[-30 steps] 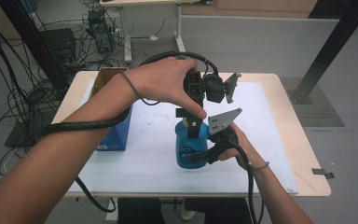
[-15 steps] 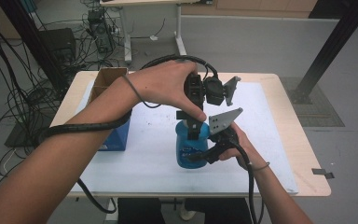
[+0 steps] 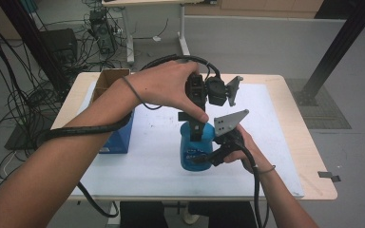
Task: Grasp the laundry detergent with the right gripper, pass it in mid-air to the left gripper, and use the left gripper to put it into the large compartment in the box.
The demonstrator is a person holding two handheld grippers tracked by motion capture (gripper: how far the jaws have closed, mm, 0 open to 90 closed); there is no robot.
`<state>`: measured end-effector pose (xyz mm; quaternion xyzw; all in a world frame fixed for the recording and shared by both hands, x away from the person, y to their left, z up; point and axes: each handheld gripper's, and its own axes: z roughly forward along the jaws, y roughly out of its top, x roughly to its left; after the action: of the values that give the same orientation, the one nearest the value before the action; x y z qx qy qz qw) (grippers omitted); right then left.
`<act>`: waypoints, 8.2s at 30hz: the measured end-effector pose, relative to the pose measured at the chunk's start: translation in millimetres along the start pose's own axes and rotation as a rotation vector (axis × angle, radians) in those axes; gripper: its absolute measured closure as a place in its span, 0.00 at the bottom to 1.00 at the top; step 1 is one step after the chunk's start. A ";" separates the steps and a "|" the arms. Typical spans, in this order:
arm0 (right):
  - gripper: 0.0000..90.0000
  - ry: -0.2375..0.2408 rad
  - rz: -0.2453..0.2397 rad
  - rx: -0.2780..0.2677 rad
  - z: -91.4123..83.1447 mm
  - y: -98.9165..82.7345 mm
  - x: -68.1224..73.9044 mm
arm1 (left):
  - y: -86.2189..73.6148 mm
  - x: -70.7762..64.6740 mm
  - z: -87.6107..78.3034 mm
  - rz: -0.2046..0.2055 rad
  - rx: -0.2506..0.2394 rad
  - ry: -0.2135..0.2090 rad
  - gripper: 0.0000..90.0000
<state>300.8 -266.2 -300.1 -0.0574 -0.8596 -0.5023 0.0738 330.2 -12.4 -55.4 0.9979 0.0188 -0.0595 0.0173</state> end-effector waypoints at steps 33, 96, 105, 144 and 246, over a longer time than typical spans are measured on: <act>0.47 0.004 -0.003 -0.011 0.7 -1.6 -1.7 | -1.8 1.0 0.7 -0.004 -0.004 -0.003 0.10; 0.47 0.006 -0.007 -0.012 0.8 -0.8 -1.0 | -1.6 -1.1 0.4 -0.006 -0.005 0.006 0.10; 0.48 0.005 -0.009 -0.011 0.9 -0.3 -0.5 | -2.3 -1.5 0.0 -0.009 -0.005 0.007 0.10; 0.47 -0.001 -0.034 -0.019 -3.2 10.6 4.6 | 7.8 -2.1 29.9 -0.016 0.039 -0.003 0.15; 0.47 0.005 -0.038 -0.061 -5.8 12.1 2.5 | 4.8 -8.1 21.3 -0.052 0.018 0.021 0.42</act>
<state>300.8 -265.3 -286.5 -0.0420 -0.8446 -0.5298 0.0648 319.8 -18.2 -75.4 0.9978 0.0442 -0.0498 0.0065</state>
